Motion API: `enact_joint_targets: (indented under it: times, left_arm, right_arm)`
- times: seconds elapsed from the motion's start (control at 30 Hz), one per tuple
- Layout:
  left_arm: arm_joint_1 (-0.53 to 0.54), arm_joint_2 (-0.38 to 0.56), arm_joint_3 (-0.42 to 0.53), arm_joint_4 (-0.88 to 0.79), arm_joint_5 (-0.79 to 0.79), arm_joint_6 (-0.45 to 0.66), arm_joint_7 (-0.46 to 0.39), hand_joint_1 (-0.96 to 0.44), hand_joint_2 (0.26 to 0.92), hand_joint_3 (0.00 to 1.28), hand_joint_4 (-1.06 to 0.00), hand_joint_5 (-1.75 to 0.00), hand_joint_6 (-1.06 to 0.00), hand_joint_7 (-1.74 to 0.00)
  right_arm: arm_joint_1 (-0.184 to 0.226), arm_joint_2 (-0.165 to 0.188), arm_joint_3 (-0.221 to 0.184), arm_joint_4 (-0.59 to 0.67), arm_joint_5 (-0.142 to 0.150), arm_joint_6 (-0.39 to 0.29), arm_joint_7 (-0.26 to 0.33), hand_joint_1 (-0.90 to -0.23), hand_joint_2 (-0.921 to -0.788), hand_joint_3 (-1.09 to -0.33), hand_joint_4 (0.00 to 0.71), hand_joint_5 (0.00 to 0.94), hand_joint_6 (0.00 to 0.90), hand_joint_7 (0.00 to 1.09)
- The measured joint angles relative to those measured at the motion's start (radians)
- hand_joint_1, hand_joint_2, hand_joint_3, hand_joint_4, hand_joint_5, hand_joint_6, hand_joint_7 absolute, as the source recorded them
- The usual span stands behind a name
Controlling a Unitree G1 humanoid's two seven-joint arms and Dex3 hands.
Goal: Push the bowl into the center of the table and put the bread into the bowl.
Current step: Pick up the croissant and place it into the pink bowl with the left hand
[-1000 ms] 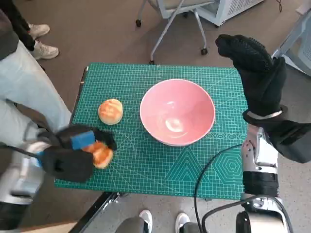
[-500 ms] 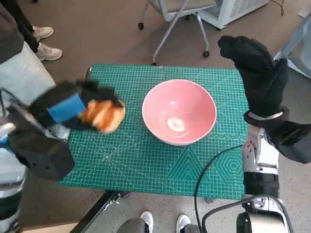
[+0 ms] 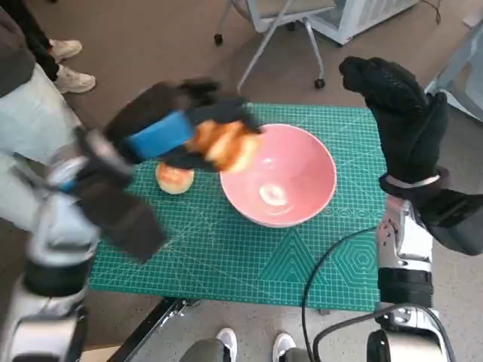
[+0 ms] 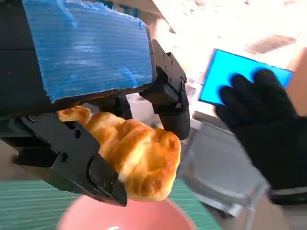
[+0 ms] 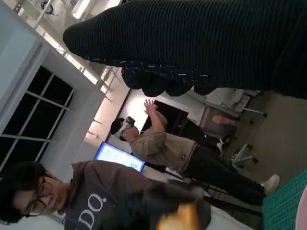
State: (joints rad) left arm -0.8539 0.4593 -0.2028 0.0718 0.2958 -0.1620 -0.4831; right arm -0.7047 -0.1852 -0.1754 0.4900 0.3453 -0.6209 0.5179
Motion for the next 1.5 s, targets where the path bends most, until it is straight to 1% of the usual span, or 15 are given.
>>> enact_joint_targets:
  times: [0.23, 0.53, 0.57, 0.6, 0.63, 0.67, 0.7, 0.73, 0.77, 0.8, 0.83, 0.93, 1.07, 1.3, 1.5]
  left_arm:
    - [-0.104, -0.08, -0.092, 0.199, 0.087, -0.074, 0.038, 0.0, 0.907, 0.02, -0.78, -1.19, -0.74, -0.92]
    - [-0.151, -0.151, -0.173, 0.401, 0.162, -0.11, 0.062, 0.0, 0.919, 0.03, -0.76, -1.19, -0.66, -1.02]
    - [-0.151, -0.159, -0.18, 0.422, 0.166, -0.112, 0.062, 0.0, 0.92, 0.05, -0.75, -1.2, -0.64, -1.04]
    - [-0.151, -0.165, -0.186, 0.44, 0.168, -0.112, 0.062, 0.0, 0.92, 0.12, -0.68, -1.24, -0.52, -1.19]
    - [-0.151, -0.172, -0.19, 0.456, 0.17, -0.109, 0.061, 0.0, 0.92, 0.18, -0.63, -1.27, -0.45, -1.29]
    - [-0.151, -0.178, -0.195, 0.468, 0.17, -0.102, 0.057, 0.0, 0.903, 0.18, -0.53, -1.1, -0.38, -1.15]
    - [-0.151, -0.184, -0.198, 0.478, 0.171, -0.089, 0.05, -0.01, 0.89, 0.16, -0.46, -0.75, -0.35, -0.83]
    - [-0.151, -0.19, -0.201, 0.488, 0.171, -0.074, 0.04, -0.02, 0.871, 0.12, -0.33, -0.48, -0.3, -0.56]
    - [-0.151, -0.193, -0.204, 0.494, 0.171, -0.057, 0.028, -0.02, 0.866, 0.1, -0.28, -0.38, -0.28, -0.46]
    - [-0.151, -0.195, -0.209, 0.498, 0.172, -0.038, 0.016, -0.04, 0.848, 0.07, -0.19, -0.25, -0.25, -0.3]
    - [-0.151, -0.195, -0.212, 0.502, 0.172, -0.022, 0.003, -0.04, 0.837, 0.05, -0.13, -0.16, -0.23, -0.2]
    - [-0.151, -0.195, -0.215, 0.512, 0.171, 0.019, -0.034, -0.08, 0.821, 0.02, -0.06, -0.05, -0.2, -0.07]
    - [-0.151, -0.194, -0.211, 0.53, 0.157, 0.04, -0.077, -0.17, 0.817, 0.01, -0.01, -0.01, -0.17, -0.02]
    - [-0.151, -0.185, -0.169, 0.574, 0.072, -0.004, -0.139, -0.25, 0.814, 0.01, 0.0, 0.0, -0.16, 0.0]
    - [-0.134, -0.148, -0.112, 0.543, -0.006, -0.037, -0.184, -0.3, 0.816, 0.0, 0.0, 0.0, -0.15, 0.0]
  right_arm:
    - [0.01, -0.005, -0.011, 0.003, 0.002, -0.009, 0.0, -0.657, -0.921, -0.672, 0.195, 0.006, 0.068, 0.47]
    - [0.022, -0.01, -0.022, 0.003, 0.001, -0.017, 0.0, -0.657, -0.921, -0.658, 0.204, 0.003, 0.113, 0.39]
    - [0.023, -0.01, -0.022, 0.003, 0.001, -0.018, 0.0, -0.657, -0.921, -0.658, 0.205, 0.003, 0.114, 0.39]
    - [0.023, -0.01, -0.022, 0.003, 0.001, -0.019, 0.0, -0.658, -0.921, -0.656, 0.208, 0.003, 0.124, 0.38]
    - [0.024, -0.011, -0.022, 0.003, 0.001, -0.019, 0.0, -0.658, -0.921, -0.655, 0.21, 0.003, 0.131, 0.36]
    - [0.026, -0.012, -0.023, 0.002, 0.001, -0.019, -0.001, -0.658, -0.921, -0.654, 0.211, 0.003, 0.133, 0.36]
    - [0.027, -0.013, -0.024, 0.001, 0.001, -0.02, -0.002, -0.659, -0.921, -0.654, 0.212, 0.003, 0.137, 0.35]
    - [0.029, -0.013, -0.024, 0.0, 0.001, -0.021, -0.003, -0.659, -0.921, -0.653, 0.214, 0.003, 0.141, 0.35]
    - [0.031, -0.014, -0.025, -0.001, 0.0, -0.022, -0.003, -0.659, -0.921, -0.652, 0.214, 0.003, 0.142, 0.35]
    - [0.033, -0.014, -0.026, -0.002, 0.0, -0.023, -0.003, -0.659, -0.921, -0.651, 0.215, 0.003, 0.144, 0.34]
    - [0.034, -0.014, -0.026, -0.003, 0.0, -0.024, -0.004, -0.659, -0.921, -0.651, 0.215, 0.003, 0.145, 0.34]
    - [0.039, -0.018, -0.029, -0.004, 0.0, -0.025, -0.005, -0.663, -0.921, -0.648, 0.216, 0.003, 0.148, 0.33]
    - [0.039, -0.025, -0.034, -0.004, 0.0, -0.027, -0.005, -0.669, -0.921, -0.644, 0.218, 0.003, 0.145, 0.32]
    - [0.039, -0.028, -0.035, -0.002, -0.001, -0.034, -0.009, -0.663, -0.921, -0.648, 0.217, 0.002, 0.144, 0.3]
    - [0.038, -0.026, -0.03, -0.001, -0.015, -0.039, -0.014, -0.658, -0.921, -0.652, 0.216, 0.001, 0.146, 0.29]
